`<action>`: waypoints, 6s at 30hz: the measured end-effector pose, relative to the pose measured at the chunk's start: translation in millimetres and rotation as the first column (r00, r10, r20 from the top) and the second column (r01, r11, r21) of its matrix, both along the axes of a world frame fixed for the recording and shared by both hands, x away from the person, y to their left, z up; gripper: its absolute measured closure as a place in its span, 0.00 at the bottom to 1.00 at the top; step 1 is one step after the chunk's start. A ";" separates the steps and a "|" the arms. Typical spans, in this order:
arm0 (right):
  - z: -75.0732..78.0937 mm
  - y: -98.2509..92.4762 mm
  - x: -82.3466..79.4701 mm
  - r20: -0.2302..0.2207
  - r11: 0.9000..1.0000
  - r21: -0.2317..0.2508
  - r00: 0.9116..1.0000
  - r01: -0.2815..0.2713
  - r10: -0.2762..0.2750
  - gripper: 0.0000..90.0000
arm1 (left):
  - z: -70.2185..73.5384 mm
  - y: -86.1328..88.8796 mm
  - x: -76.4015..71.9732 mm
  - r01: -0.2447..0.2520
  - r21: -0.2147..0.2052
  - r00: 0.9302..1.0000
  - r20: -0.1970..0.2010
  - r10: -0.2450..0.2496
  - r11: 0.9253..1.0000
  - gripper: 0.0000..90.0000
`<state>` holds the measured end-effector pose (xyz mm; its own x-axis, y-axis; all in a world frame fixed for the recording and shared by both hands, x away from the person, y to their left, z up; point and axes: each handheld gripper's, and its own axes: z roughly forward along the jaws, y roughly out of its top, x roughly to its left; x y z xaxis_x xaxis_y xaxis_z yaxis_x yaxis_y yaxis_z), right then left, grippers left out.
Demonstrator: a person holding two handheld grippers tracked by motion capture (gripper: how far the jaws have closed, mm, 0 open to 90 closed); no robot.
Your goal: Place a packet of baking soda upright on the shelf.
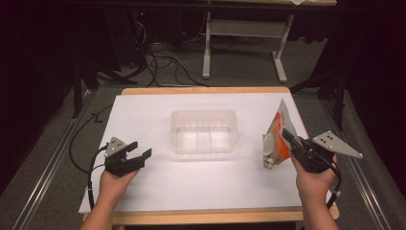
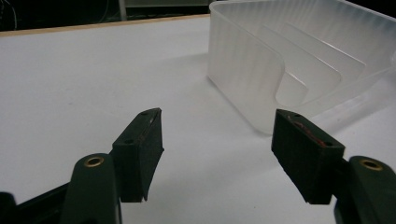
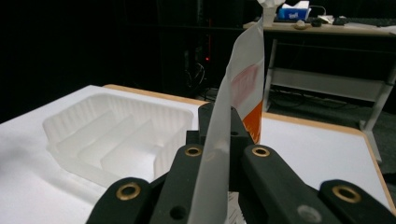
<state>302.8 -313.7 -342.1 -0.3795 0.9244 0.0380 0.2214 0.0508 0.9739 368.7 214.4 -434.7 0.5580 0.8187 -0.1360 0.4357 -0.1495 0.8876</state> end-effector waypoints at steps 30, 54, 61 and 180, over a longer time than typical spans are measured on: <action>64.8 96.7 47.8 0.039 0.986 -0.068 0.987 -0.151 0.154 1.00 | 0.9 -3.3 -2.9 0.023 0.031 1.000 0.007 -0.024 0.999 0.35; 39.3 177.6 90.0 -0.005 0.961 -0.056 0.963 -0.271 0.271 1.00 | 1.7 -2.4 -1.8 0.024 0.038 1.000 0.016 -0.025 0.999 0.35; 31.0 193.0 101.3 -0.024 0.957 -0.045 0.958 -0.286 0.285 1.00 | 1.9 -3.5 -2.0 0.031 0.046 0.999 0.016 -0.032 0.998 0.35; -42.5 235.1 126.7 -0.156 0.961 -0.048 0.952 -0.274 0.264 0.77 | 1.9 -8.8 -2.2 0.058 0.067 0.998 0.023 -0.060 0.996 0.35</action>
<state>429.5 -78.6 -384.6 -0.6092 0.7912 0.0528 0.3307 0.1930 0.9238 366.5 205.6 -432.8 0.6080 0.7910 -0.0676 0.4022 -0.2336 0.8853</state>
